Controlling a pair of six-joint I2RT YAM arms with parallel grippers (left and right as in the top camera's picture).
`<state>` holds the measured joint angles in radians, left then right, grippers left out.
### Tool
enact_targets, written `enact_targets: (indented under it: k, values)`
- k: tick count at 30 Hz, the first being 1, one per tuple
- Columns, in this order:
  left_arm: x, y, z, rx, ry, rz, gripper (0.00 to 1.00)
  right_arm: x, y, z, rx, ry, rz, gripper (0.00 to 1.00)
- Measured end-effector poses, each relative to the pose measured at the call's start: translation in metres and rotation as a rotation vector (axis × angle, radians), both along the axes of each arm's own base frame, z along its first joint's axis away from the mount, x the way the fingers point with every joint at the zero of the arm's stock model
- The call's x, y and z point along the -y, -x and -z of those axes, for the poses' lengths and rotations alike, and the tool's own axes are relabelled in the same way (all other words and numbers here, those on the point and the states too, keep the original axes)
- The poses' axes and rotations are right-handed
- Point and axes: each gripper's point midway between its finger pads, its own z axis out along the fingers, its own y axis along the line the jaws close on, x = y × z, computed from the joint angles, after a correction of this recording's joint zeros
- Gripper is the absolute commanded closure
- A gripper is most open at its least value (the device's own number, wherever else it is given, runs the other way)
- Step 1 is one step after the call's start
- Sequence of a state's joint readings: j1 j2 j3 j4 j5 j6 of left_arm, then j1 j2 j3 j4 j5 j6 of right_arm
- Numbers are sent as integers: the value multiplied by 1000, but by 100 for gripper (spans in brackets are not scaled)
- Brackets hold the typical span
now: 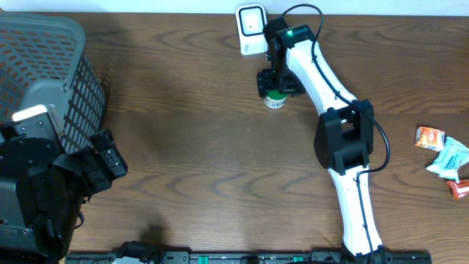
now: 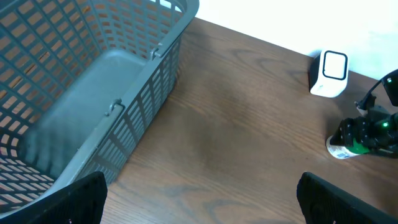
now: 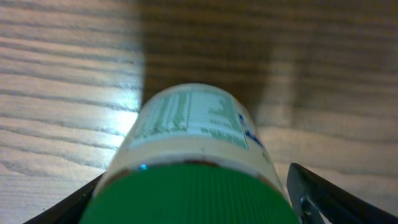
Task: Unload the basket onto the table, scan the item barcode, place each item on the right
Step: 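Hold the jar in front of the scanner, turning it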
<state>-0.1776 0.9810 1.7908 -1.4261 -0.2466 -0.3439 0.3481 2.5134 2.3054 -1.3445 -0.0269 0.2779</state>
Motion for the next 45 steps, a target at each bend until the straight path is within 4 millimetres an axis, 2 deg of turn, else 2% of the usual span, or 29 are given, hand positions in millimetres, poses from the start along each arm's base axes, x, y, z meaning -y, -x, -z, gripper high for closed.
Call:
enact_targets:
  k: [7, 14, 23, 34, 39, 40, 41, 45]
  values:
    - [0, 0, 0, 0, 0, 0, 2, 3, 8, -3, -34, 11, 103, 15]
    - [0, 0, 0, 0, 0, 0, 2, -2, -6, -4, 18, -14, 171, 9]
    - [0, 0, 0, 0, 0, 0, 2, -4, -10, -4, 32, -23, 189, 11]
    - [0, 1, 1, -7, -1, 0, 2, -4, -7, 15, 23, -19, 188, 13]
    - [0, 1, 1, -7, -1, 0, 2, -5, -8, 18, 28, -20, 187, 22]
    - [0, 1, 1, -7, -1, 0, 2, -5, -8, 18, 29, -19, 187, 30]
    - [0, 1, 1, -7, -1, 0, 2, -5, -9, 18, 31, -19, 186, 35]
    - [0, 1, 1, -7, -1, 0, 2, -6, -10, 18, 35, -21, 184, 44]
